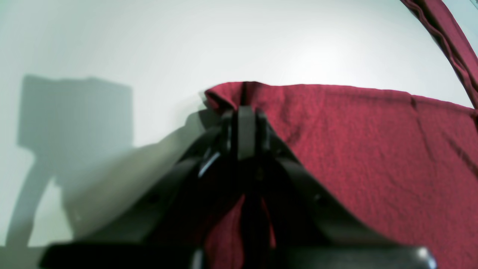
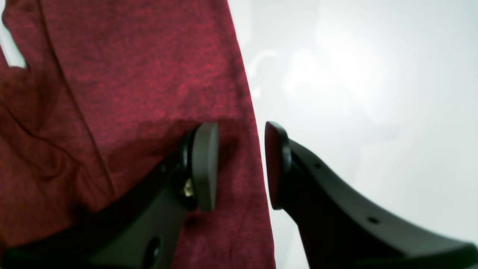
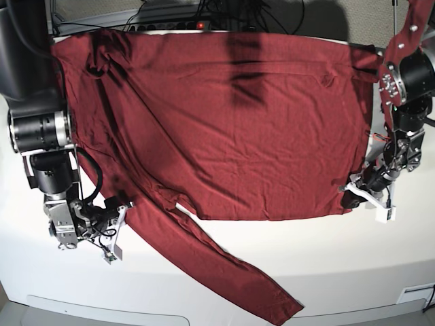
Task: Fold the T-shirt properly
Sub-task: 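Move the right gripper down along the shirt side toward the sleeve, then grasp the shirt side edge with the right gripper near the sleeve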
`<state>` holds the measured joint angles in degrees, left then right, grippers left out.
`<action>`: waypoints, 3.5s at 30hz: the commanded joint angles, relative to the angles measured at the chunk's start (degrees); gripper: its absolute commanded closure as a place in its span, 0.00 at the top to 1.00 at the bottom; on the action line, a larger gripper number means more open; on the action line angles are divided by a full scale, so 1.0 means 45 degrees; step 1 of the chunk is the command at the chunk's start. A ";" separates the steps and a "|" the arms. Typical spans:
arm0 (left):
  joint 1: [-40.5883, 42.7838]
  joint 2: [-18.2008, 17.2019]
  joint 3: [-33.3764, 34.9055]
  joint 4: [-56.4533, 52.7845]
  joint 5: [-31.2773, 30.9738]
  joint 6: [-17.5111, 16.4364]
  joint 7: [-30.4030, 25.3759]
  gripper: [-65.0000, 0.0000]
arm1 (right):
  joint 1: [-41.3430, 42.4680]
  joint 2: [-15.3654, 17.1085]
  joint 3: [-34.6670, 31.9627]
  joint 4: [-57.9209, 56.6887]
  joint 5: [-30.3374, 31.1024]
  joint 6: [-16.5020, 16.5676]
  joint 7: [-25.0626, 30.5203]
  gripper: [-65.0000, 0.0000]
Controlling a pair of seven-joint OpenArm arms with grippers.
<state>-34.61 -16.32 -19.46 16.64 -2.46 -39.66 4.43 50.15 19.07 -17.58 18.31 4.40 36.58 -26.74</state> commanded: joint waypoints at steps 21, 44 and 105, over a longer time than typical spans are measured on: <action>-0.0277 -0.0117 0.0010 0.0117 0.0102 -0.0076 -0.0277 0.00 | -0.1341 0.0209 0.0044 0.0141 -0.0991 -0.0554 0.1112 0.18; -0.0223 -0.0121 0.0010 0.0155 -0.2288 -0.0076 0.0831 0.00 | -0.0636 0.1559 0.0044 0.0889 0.2390 0.0761 0.1603 0.00; 1.0642 -0.0855 -0.0024 1.5994 -0.6902 -0.0076 0.3789 0.00 | -1.7204 0.5061 1.1341 1.7277 1.1822 0.0761 -0.2011 0.00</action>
<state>13.65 -19.25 -19.14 87.46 -32.62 -39.59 23.42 -27.53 40.58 32.91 95.24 56.75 39.75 -36.91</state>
